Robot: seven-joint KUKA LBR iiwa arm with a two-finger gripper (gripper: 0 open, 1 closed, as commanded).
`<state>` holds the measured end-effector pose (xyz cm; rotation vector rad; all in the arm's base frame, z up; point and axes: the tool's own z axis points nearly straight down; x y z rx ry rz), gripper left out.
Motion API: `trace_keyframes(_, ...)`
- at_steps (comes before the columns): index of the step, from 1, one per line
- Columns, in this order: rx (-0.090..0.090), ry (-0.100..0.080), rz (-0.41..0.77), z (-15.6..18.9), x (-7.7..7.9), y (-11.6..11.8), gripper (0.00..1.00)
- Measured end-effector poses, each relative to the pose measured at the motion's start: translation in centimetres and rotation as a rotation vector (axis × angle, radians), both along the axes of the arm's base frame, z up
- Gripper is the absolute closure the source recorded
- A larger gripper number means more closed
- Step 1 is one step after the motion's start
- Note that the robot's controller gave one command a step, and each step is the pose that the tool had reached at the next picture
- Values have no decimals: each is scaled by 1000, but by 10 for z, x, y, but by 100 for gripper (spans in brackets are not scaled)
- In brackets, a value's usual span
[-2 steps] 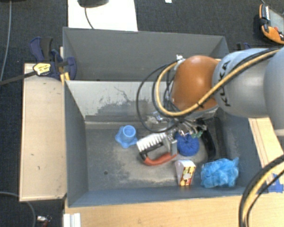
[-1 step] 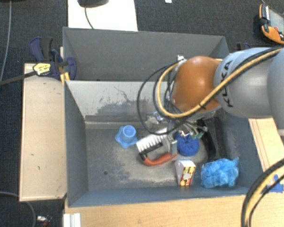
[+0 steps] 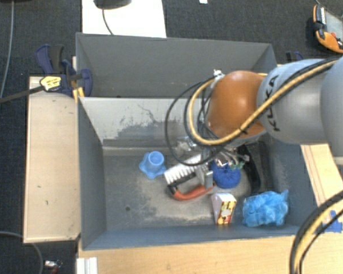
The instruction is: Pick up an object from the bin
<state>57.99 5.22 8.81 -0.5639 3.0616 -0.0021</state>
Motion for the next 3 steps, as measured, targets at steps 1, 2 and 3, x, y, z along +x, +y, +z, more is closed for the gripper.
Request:
trace_keyframes(1,6,-6,-155,56,-21,-13,0)
trace_keyframes(2,-3,0,251,-17,-12,-17,0)
trace_keyframes(3,6,-2,-195,4,-27,-3,100)
